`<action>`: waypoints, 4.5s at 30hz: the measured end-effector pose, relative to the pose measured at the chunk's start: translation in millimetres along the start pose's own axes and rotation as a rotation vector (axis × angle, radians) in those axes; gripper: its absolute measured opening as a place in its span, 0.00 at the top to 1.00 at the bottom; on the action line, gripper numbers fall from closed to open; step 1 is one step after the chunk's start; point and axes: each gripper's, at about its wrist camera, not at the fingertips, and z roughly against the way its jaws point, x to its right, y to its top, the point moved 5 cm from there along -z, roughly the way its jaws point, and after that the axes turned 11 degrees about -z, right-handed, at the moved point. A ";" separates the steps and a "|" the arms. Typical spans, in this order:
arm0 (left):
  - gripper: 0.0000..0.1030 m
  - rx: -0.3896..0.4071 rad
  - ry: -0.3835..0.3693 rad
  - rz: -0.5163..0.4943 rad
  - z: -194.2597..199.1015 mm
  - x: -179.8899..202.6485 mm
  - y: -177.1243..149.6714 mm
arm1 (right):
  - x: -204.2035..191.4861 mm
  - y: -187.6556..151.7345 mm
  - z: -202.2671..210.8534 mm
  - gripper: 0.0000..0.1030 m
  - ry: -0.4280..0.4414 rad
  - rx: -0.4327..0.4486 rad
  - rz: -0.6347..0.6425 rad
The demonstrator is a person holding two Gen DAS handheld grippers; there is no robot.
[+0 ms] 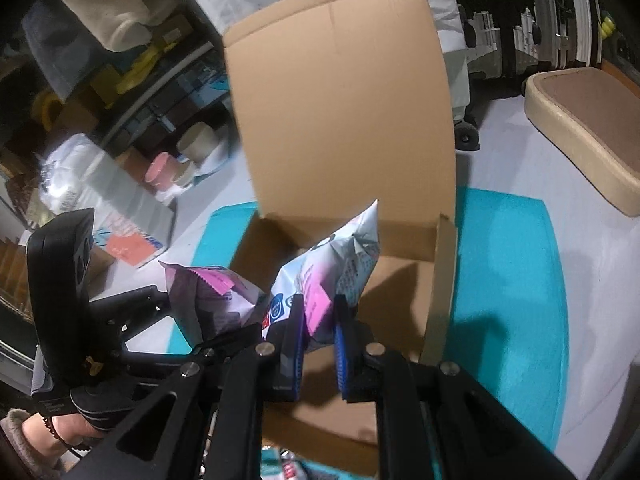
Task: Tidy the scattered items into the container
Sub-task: 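Carry the bags into the box and open the right tool, then withdraw both tools from the box back toward the pile, then grasp the beige face mask with the left tool while the right tool grasps a white bag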
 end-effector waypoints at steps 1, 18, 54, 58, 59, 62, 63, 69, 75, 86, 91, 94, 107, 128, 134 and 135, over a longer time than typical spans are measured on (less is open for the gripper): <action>0.44 -0.004 0.002 0.003 -4.7 -1.6 3.5 | 2.1 4.3 -5.5 0.88 -0.007 -0.003 0.000; 0.08 -0.060 0.062 0.099 -36.9 -17.2 5.1 | 19.9 14.2 -33.9 0.13 -0.192 0.040 0.065; 0.00 0.001 0.223 -0.005 112.4 50.3 -30.7 | -18.4 -32.4 96.9 0.13 -0.246 0.123 0.102; 0.00 -0.012 0.226 -0.007 117.9 60.2 -49.1 | -20.4 -51.7 102.4 0.13 -0.233 0.102 0.104; 0.00 -0.012 0.227 -0.007 119.1 61.9 -53.1 | -20.4 -56.2 103.5 0.13 -0.233 0.098 0.107; 0.00 -0.021 0.222 -0.004 122.2 70.0 -71.5 | -19.8 -70.0 108.7 0.13 -0.231 0.094 0.113; 0.00 -0.025 0.226 -0.007 122.8 72.9 -77.2 | -19.0 -74.3 110.5 0.13 -0.230 0.091 0.111; 0.00 -0.057 0.212 0.010 125.5 88.6 -123.3 | -12.0 -103.2 119.8 0.13 -0.230 0.065 0.102; 0.00 -0.063 0.209 0.018 129.0 101.0 -157.4 | -2.4 -138.1 119.4 0.13 -0.225 0.023 0.079; 0.00 -0.080 0.167 0.076 116.0 112.7 -212.4 | 11.2 -202.7 97.6 0.13 -0.212 -0.053 0.066; 0.00 -0.112 0.154 0.116 98.0 116.4 -240.4 | 22.7 -222.1 82.4 0.13 -0.219 -0.092 0.051; 0.00 -0.124 0.141 0.150 89.2 116.5 -251.9 | 32.4 -231.6 71.8 0.13 -0.242 -0.122 0.033; 0.00 -0.177 0.006 0.184 42.0 152.5 -278.5 | 74.8 -267.8 37.4 0.13 -0.308 -0.234 -0.041; 0.00 -0.234 0.166 0.174 -17.2 153.2 -286.0 | 79.7 -279.0 -12.0 0.13 -0.259 -0.328 -0.150; 0.01 -0.181 0.157 0.146 -12.7 150.0 -290.5 | 82.0 -281.1 -17.7 0.13 -0.238 -0.338 -0.177; 0.07 -0.171 0.155 0.145 -10.6 149.2 -291.3 | 82.7 -281.5 -17.7 0.13 -0.232 -0.340 -0.183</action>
